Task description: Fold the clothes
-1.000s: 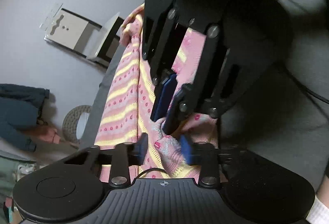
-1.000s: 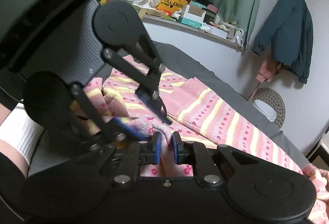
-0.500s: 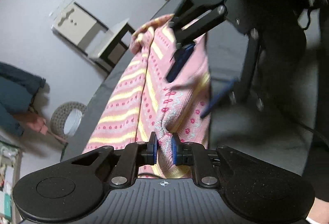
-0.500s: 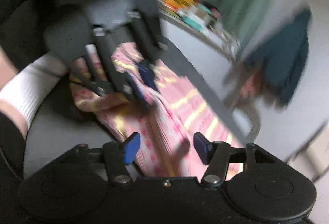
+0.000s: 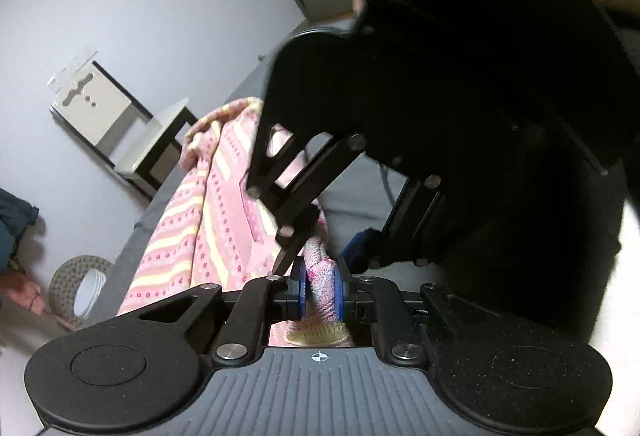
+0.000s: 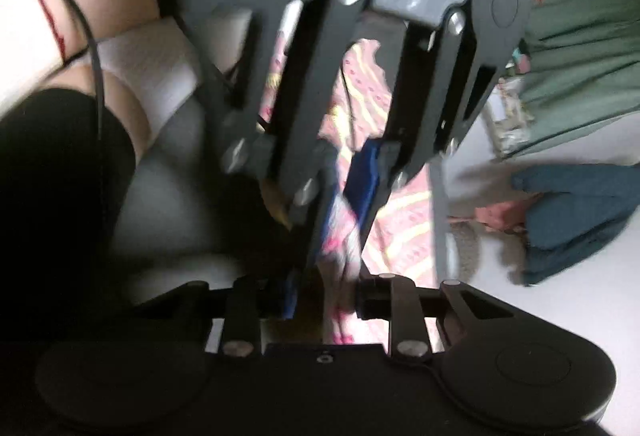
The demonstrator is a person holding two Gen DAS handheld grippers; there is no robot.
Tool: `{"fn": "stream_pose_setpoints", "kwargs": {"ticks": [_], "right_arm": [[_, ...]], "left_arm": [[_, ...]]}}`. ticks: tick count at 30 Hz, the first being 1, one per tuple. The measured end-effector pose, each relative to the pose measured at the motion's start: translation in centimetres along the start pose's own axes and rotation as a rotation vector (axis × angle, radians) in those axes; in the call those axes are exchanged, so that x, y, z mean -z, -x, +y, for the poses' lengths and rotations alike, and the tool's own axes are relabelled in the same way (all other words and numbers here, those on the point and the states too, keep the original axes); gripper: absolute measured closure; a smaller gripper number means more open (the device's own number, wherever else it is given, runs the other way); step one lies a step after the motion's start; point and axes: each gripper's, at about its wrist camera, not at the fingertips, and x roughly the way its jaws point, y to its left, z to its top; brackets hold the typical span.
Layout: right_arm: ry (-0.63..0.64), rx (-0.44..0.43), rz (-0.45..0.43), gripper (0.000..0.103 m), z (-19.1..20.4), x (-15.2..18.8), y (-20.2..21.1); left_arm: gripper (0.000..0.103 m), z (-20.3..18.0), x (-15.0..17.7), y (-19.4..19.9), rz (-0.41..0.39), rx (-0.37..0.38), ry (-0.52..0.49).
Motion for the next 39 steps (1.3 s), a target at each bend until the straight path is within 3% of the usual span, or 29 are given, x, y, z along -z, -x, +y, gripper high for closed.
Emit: {"fn": "stream_pose_setpoints", "kwargs": {"ticks": [3,5,10,13,15,20,25,31,36,39], "right_arm": [[0.022,0.054,0.048,0.053,0.6,0.9,0.3],[-0.044,0.063,0.087,0.039,-0.7,2.2,0.7],[-0.295,0.081,0.261,0.038,-5.6,9.6,-1.0],[-0.224,0.057,0.455,0.041,-6.0,15.5,-4.5],[-0.129,0.038,0.519,0.042,-5.7,18.4,-6.4],[-0.060,0.022,0.496,0.042,-5.7,23.1,-8.9],[-0.065,0.015,0.432,0.038,-7.1,23.6,-10.0],[-0.266,0.194,0.397,0.038,-8.9,23.0,-10.7],[-0.308,0.232,0.435,0.038,-9.1,22.2,-11.8],[-0.378,0.325,0.472,0.038,-9.1,22.1,-11.6]], "left_arm": [[0.090,0.9,0.6,0.1,-0.015,-0.002,0.007],[0.090,2.0,1.1,-0.2,-0.014,-0.014,0.018],[0.090,5.5,2.5,-1.6,-0.007,-0.031,0.116],[0.090,7.6,3.2,-2.7,-0.002,-0.056,0.166],[0.090,8.7,3.9,-3.4,-0.009,-0.064,0.199],[0.090,8.0,4.7,-3.3,-0.031,-0.063,0.237],[0.090,8.5,4.5,-3.2,-0.084,-0.111,0.261],[0.090,10.8,4.3,-2.8,-0.097,-0.222,0.295],[0.090,12.1,5.0,-4.0,-0.046,-0.245,0.344],[0.090,12.4,5.4,-4.6,-0.019,-0.252,0.374]]}}
